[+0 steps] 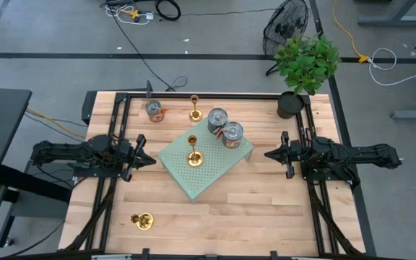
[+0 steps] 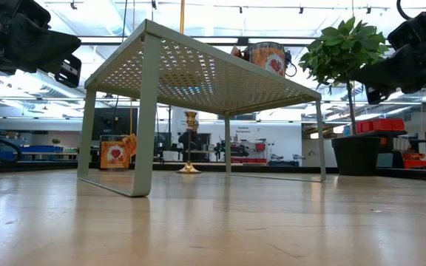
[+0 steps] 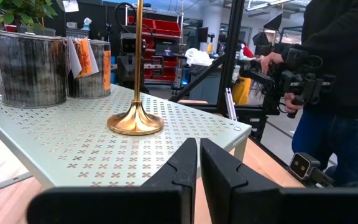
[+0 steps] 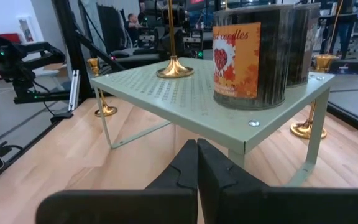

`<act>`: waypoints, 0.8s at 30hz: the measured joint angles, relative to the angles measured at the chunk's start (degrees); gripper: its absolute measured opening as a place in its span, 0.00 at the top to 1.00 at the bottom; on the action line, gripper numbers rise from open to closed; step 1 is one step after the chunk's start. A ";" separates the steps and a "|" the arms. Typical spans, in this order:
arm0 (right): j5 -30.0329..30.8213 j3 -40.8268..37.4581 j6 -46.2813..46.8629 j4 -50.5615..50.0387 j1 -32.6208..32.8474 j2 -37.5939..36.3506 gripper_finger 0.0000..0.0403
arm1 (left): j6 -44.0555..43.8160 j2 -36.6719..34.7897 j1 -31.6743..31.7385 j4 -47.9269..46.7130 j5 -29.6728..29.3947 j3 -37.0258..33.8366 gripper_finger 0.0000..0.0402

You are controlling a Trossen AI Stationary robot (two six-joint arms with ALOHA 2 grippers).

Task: Pick & Place candle stick holders
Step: Put the silver scented candle on the shelf

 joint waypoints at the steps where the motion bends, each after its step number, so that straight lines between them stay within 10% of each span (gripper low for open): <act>1: -0.01 0.00 -0.01 0.09 -0.01 -0.39 0.99 | 0.00 0.02 0.01 -0.01 0.00 -0.01 0.94; 24: -0.04 0.00 -0.05 0.15 0.06 -4.12 0.99 | 0.00 0.02 0.01 -0.01 0.01 0.00 0.94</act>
